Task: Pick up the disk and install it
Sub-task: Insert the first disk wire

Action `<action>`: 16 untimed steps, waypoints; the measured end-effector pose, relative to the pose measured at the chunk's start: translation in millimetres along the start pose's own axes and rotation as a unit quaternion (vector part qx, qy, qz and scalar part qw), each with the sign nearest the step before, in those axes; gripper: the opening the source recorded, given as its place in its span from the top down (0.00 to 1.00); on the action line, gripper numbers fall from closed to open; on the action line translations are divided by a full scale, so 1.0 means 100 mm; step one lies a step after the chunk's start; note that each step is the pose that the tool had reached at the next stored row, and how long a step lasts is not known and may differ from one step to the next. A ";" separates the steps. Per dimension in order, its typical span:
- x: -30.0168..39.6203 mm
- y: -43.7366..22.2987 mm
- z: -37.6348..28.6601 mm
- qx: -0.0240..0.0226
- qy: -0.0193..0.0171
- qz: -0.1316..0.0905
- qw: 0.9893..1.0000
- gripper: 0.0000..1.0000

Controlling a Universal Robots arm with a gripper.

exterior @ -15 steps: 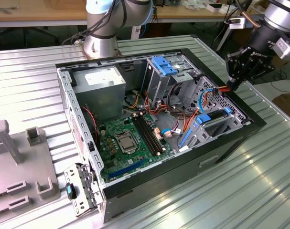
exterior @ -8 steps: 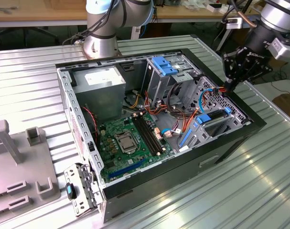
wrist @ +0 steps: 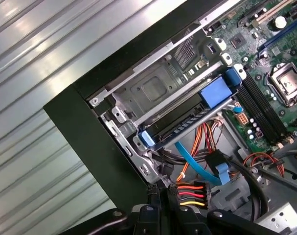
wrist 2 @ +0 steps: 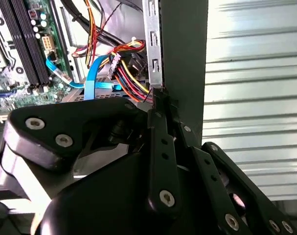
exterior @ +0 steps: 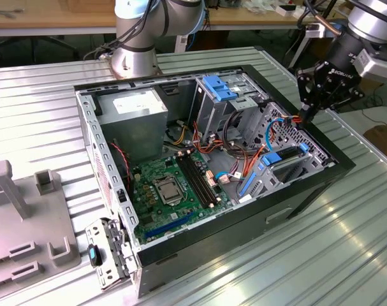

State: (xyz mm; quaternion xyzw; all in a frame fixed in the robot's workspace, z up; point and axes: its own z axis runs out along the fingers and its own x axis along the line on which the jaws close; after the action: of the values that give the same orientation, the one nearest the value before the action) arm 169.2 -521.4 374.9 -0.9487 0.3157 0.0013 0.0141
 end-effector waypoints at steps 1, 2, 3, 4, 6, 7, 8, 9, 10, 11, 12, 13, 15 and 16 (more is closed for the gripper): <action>0.000 0.000 0.000 0.000 0.000 0.008 1.000 0.83; 0.000 0.000 0.001 0.000 0.000 0.017 1.000 0.83; 0.000 0.000 0.001 0.000 0.001 0.029 1.000 0.83; 0.000 0.000 0.002 0.000 0.001 0.037 0.999 0.83; 0.000 0.000 0.002 0.000 0.001 0.049 0.999 0.83; 0.000 0.000 0.002 0.000 0.001 0.057 0.998 0.83; 0.000 0.000 0.002 0.000 0.001 0.063 0.998 0.83; 0.000 0.000 0.003 0.001 0.002 0.071 0.997 0.83; 0.000 0.000 0.003 0.001 0.002 0.077 0.997 0.83; 0.000 0.000 0.004 0.001 0.002 0.084 0.996 0.83; 0.000 0.000 0.004 0.001 0.002 0.092 0.996 0.83; 0.000 0.000 0.005 0.001 0.003 0.109 0.994 0.83; 0.000 0.000 0.006 0.001 0.003 0.138 0.990 0.83; 0.000 0.000 0.007 0.001 0.004 0.149 0.989 0.83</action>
State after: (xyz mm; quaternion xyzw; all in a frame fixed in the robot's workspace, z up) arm 169.2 -521.4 374.2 -0.8909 0.4540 -0.0005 0.0140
